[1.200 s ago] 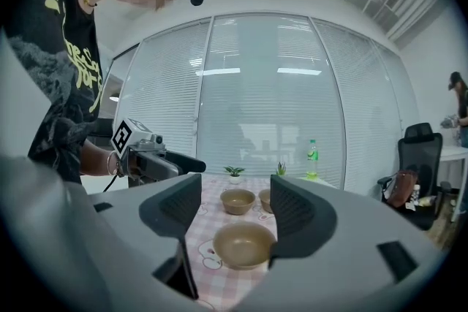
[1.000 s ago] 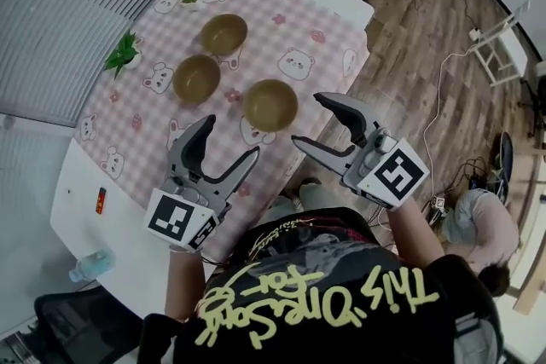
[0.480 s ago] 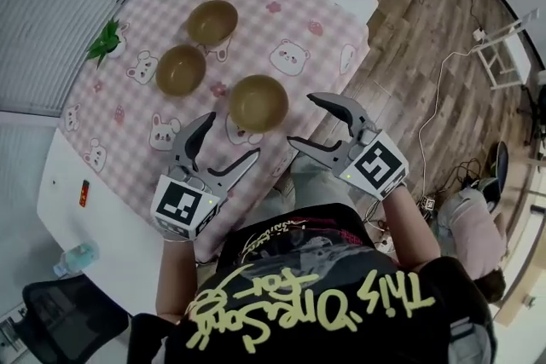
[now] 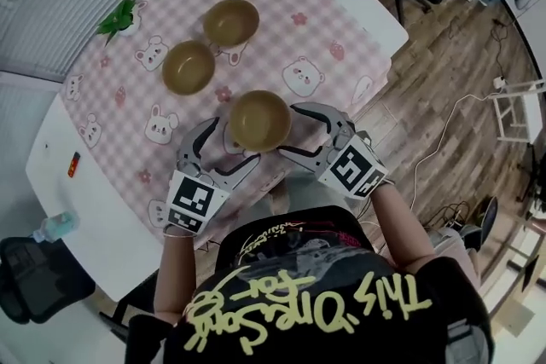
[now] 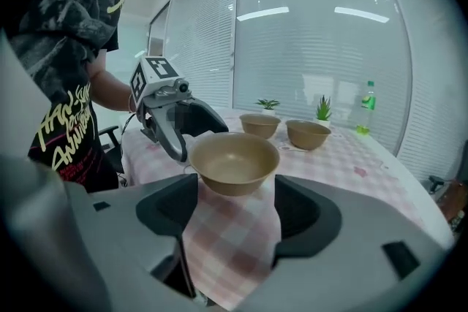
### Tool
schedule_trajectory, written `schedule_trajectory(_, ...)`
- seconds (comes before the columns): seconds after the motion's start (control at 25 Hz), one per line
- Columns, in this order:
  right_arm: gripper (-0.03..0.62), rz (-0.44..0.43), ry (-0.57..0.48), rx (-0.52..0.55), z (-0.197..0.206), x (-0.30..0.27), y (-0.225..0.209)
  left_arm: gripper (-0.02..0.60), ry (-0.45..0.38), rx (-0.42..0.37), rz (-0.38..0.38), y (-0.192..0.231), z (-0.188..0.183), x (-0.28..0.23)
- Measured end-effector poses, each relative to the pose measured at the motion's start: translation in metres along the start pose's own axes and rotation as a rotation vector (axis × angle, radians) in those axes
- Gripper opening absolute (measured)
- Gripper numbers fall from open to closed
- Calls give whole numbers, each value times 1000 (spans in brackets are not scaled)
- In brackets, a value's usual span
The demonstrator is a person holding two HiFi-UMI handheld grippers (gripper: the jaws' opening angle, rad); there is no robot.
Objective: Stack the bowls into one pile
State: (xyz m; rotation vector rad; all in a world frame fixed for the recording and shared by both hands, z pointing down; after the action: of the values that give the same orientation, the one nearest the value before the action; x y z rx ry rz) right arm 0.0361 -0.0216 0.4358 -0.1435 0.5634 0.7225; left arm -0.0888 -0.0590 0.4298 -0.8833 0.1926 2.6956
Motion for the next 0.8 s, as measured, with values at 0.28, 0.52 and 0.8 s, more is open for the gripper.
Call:
schedule_trajectory(0.28, 310, -135, -29, 43, -1, -9, -5, 428, 23, 58, -45, -5, 0, -11)
schedule_trajectory(0.52, 310, -159, -33, 29, -3, -8, -7, 423, 28, 67, -95, -11, -2, -12)
schedule_trajectory(0.8, 310, -212, -13, 23, -5, -12, -10, 357, 42, 88, -160, -19, -3, -14)
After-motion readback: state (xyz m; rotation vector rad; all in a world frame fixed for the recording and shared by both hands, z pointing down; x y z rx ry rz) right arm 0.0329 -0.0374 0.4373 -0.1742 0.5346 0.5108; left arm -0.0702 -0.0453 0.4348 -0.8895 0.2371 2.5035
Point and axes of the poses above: the fingertips, and each gripper's own axes: x backward along the fingers, y to its left, z out of its underside, the point moved 4 cm from there along x, backward along the fingers, and after that the axes turned 3 degrees about y, right-handed, at the moved point
